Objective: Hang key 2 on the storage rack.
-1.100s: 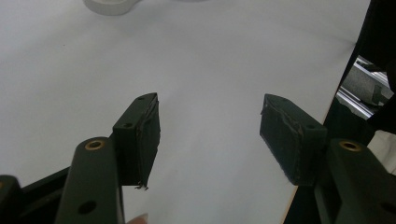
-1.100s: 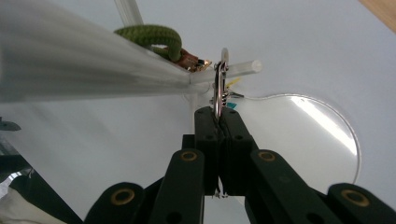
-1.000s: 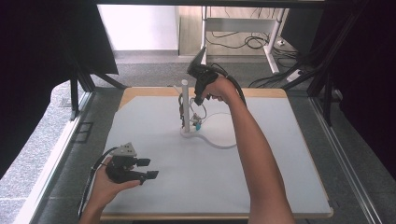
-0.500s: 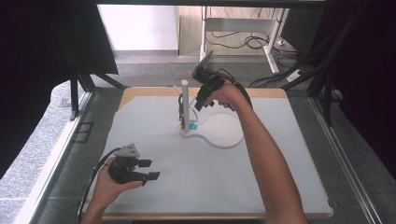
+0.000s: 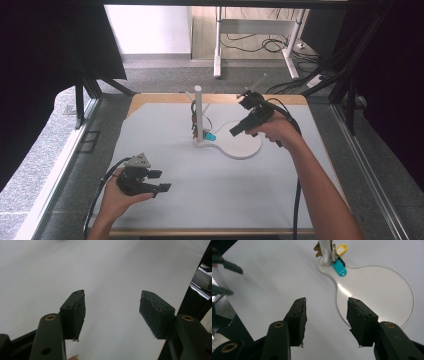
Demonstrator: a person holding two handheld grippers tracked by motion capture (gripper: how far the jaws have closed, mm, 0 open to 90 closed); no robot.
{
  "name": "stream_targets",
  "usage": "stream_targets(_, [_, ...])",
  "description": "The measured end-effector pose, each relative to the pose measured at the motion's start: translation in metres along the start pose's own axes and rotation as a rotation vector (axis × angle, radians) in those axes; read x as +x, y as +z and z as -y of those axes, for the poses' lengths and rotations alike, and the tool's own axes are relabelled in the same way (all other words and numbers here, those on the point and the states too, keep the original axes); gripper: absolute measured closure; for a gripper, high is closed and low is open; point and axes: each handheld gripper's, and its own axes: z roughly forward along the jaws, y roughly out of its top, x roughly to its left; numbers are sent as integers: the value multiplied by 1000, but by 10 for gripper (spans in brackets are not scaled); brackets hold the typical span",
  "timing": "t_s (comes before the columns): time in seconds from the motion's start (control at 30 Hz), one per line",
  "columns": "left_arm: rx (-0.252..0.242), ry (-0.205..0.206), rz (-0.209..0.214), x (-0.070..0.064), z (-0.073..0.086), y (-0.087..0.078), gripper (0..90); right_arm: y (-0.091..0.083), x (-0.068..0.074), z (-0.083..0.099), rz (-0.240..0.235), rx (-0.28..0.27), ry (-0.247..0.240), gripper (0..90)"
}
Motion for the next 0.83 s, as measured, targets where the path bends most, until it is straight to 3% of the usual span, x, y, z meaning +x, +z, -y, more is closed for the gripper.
stream_targets(0.23, [-1, -3, -5, 2, 0, -2, 379, -2, 1, 72, -88, -119, -12, 491])
stream_targets(0.37, [11, -4, -8, 2, 0, 1, 378, 4, -3, 110, -115, -175, 5, 488])
stream_targets(0.43, [13, -8, -8, 1, 0, 3, 378, 8, -3, 124, -99, -189, 6, 487])
stream_targets(0.63, [21, -9, -5, 1, 0, 2, 372, 18, -7, 146, -120, -206, 18, 487])
stream_targets(0.83, [6, -11, -9, 3, 1, -3, 370, 16, -10, 151, -38, -252, 18, 463])
